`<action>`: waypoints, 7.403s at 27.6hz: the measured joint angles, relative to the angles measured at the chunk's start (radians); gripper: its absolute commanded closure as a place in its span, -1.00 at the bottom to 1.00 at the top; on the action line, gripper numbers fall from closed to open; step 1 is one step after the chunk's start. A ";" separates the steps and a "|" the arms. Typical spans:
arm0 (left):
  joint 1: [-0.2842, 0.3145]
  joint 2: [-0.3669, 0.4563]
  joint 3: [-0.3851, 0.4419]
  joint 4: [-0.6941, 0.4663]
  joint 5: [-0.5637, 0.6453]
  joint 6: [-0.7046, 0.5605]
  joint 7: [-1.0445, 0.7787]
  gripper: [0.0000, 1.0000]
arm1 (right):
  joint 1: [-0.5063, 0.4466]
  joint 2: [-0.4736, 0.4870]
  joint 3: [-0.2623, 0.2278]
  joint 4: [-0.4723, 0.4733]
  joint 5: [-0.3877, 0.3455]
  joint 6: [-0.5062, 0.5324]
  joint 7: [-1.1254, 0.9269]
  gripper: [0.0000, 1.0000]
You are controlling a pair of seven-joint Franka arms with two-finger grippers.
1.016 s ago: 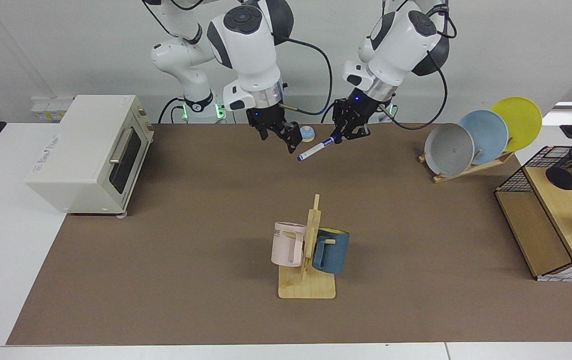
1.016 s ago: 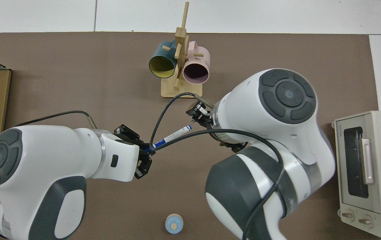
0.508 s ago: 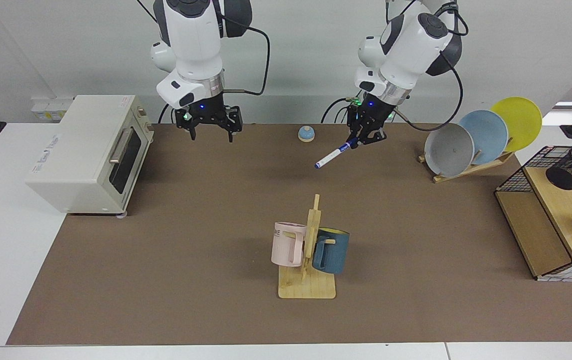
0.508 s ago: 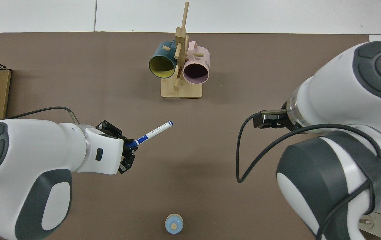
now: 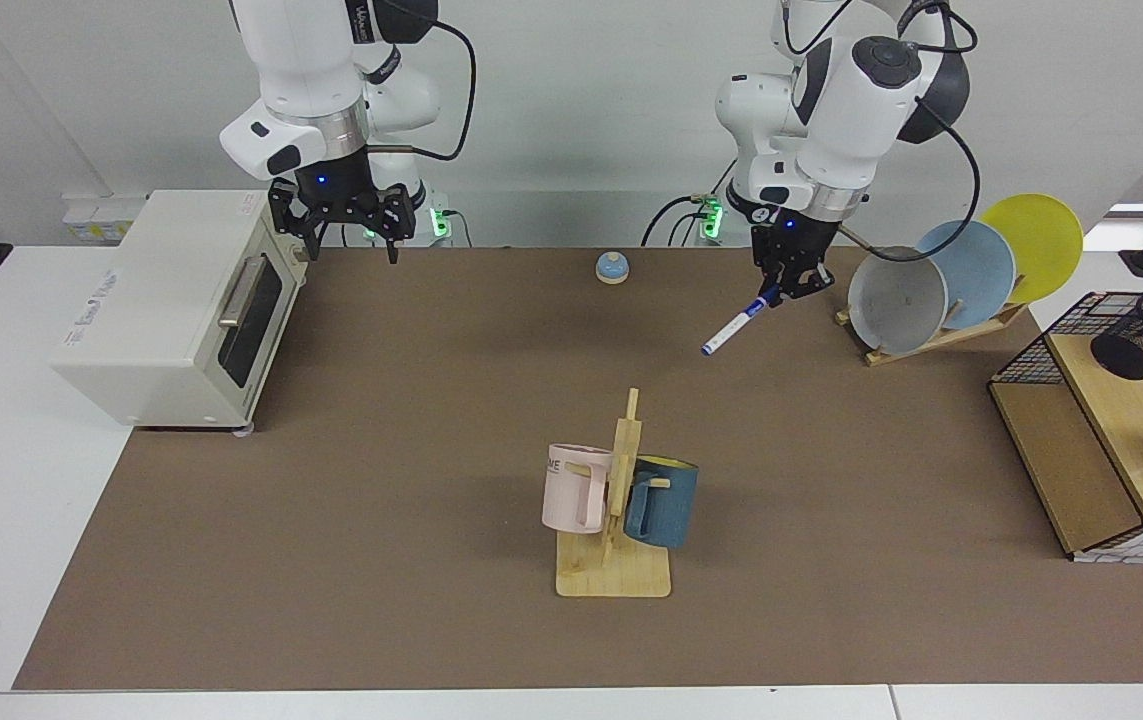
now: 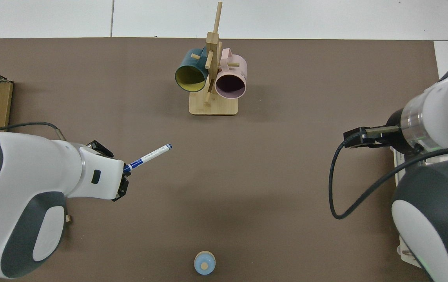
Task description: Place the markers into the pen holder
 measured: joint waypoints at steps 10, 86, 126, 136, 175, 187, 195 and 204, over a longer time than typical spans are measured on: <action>0.128 0.000 0.005 0.013 0.256 -0.033 0.162 1.00 | -0.055 0.000 0.000 -0.002 0.066 0.000 -0.009 -1.00; 0.669 0.319 0.002 0.489 0.897 0.368 1.238 1.00 | -0.114 0.000 0.002 -0.003 0.066 0.000 -0.009 -1.00; 0.683 0.304 -0.007 0.471 0.898 0.362 1.326 1.00 | -0.114 0.000 0.002 -0.003 0.066 0.000 -0.009 -1.00; 0.683 0.275 -0.016 0.423 0.886 0.251 1.358 1.00 | -0.114 0.000 0.002 -0.003 0.066 0.000 -0.009 -1.00; 0.675 0.242 -0.092 0.447 0.633 0.107 1.026 -1.00 | -0.114 0.000 0.002 -0.003 0.066 0.000 -0.009 -1.00; 0.664 0.228 -0.318 0.451 0.407 -0.126 0.164 -1.00 | -0.114 0.000 0.002 -0.003 0.066 0.000 -0.009 -1.00; 0.662 0.227 -0.409 0.451 0.235 -0.190 -0.403 -1.00 | -0.114 0.000 0.002 -0.004 0.066 0.000 -0.009 -1.00; 0.660 0.225 -0.474 0.477 0.114 -0.266 -0.831 -1.00 | -0.114 0.000 0.002 -0.004 0.066 0.000 -0.009 -1.00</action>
